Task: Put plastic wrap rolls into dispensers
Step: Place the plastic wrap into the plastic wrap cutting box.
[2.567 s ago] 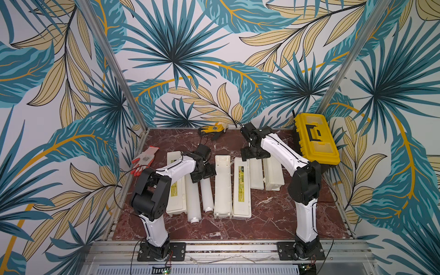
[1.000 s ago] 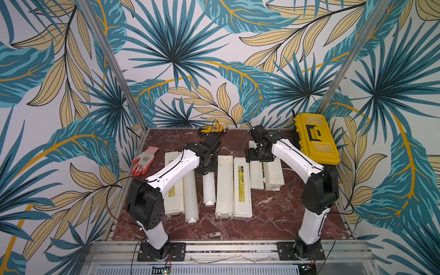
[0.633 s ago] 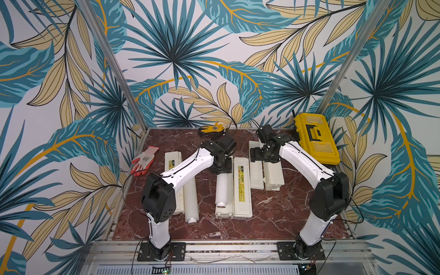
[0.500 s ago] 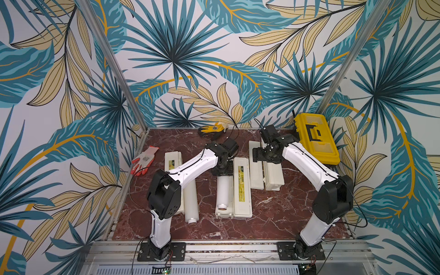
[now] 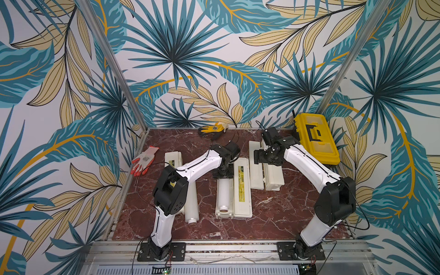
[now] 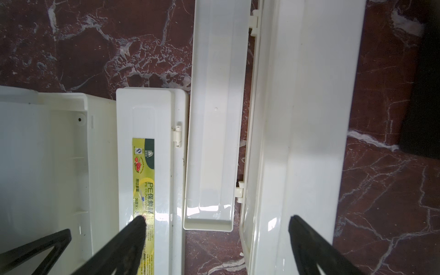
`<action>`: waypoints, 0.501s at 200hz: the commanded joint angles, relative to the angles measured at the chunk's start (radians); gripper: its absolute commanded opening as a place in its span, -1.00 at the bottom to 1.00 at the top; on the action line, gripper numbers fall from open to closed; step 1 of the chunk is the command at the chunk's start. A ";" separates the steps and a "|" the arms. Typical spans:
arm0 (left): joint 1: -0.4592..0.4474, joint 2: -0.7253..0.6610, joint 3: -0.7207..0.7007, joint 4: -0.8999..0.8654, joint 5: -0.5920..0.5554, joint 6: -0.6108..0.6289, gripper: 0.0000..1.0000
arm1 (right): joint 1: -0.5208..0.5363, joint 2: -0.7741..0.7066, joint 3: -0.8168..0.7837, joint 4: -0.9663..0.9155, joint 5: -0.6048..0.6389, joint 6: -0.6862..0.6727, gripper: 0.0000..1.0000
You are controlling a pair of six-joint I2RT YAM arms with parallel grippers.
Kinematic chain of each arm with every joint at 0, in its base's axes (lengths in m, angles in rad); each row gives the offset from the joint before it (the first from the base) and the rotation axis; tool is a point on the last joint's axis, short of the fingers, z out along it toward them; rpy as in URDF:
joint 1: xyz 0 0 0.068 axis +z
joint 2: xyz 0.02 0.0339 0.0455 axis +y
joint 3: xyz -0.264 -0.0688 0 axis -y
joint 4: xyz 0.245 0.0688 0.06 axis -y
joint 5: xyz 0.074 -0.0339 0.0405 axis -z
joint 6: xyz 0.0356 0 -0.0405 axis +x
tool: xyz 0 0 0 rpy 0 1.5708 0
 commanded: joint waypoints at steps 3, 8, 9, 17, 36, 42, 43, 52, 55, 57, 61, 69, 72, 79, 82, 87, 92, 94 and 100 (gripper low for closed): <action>-0.006 0.009 0.054 0.021 0.008 -0.011 -0.64 | -0.006 -0.023 -0.025 0.014 -0.011 -0.007 0.87; -0.005 0.014 0.052 0.025 0.011 -0.012 -0.64 | -0.006 -0.023 -0.026 0.013 -0.013 -0.008 0.88; -0.006 0.014 0.051 0.025 0.012 -0.012 -0.64 | -0.007 -0.023 -0.025 0.014 -0.013 -0.007 0.88; -0.006 0.021 0.049 0.029 0.015 -0.014 -0.65 | -0.007 -0.022 -0.027 0.015 -0.016 -0.006 0.88; -0.006 0.033 0.037 0.036 0.019 -0.016 -0.65 | -0.007 -0.021 -0.028 0.015 -0.018 -0.006 0.88; -0.006 0.034 0.030 0.040 0.019 -0.016 -0.65 | -0.007 -0.020 -0.030 0.017 -0.018 -0.007 0.88; -0.006 0.033 0.028 0.041 0.019 -0.016 -0.65 | -0.007 -0.020 -0.030 0.017 -0.018 -0.006 0.88; -0.005 0.035 0.019 0.050 0.020 -0.016 -0.65 | -0.006 -0.021 -0.031 0.017 -0.021 -0.007 0.88; -0.006 0.036 0.017 0.054 0.019 -0.016 -0.65 | -0.006 -0.020 -0.031 0.018 -0.022 -0.005 0.87; -0.006 0.036 0.015 0.056 0.018 -0.016 -0.65 | -0.006 -0.021 -0.031 0.018 -0.023 -0.006 0.87; -0.007 0.039 0.012 0.059 0.020 -0.018 -0.65 | -0.007 -0.021 -0.033 0.019 -0.025 -0.004 0.88; -0.006 0.044 0.007 0.067 0.019 -0.018 -0.65 | -0.006 -0.021 -0.033 0.018 -0.030 -0.003 0.88; -0.006 0.045 0.005 0.070 0.019 -0.018 -0.65 | -0.006 -0.021 -0.033 0.019 -0.031 -0.001 0.88; -0.006 0.051 0.003 0.074 0.015 -0.020 -0.65 | -0.006 -0.022 -0.034 0.020 -0.036 0.000 0.88; -0.006 0.053 0.003 0.075 0.014 -0.020 -0.65 | -0.006 -0.022 -0.033 0.021 -0.037 0.000 0.88; -0.006 0.056 0.003 0.079 0.013 -0.020 -0.65 | -0.007 -0.022 -0.034 0.021 -0.040 0.001 0.88; -0.006 0.060 0.000 0.084 0.014 -0.018 -0.65 | -0.006 -0.022 -0.034 0.021 -0.041 0.001 0.88; -0.005 0.061 -0.001 0.086 0.012 -0.019 -0.65 | -0.006 -0.023 -0.035 0.021 -0.041 0.002 0.88; -0.006 0.063 -0.003 0.089 0.006 -0.021 -0.65 | -0.007 -0.023 -0.036 0.021 -0.042 0.003 0.88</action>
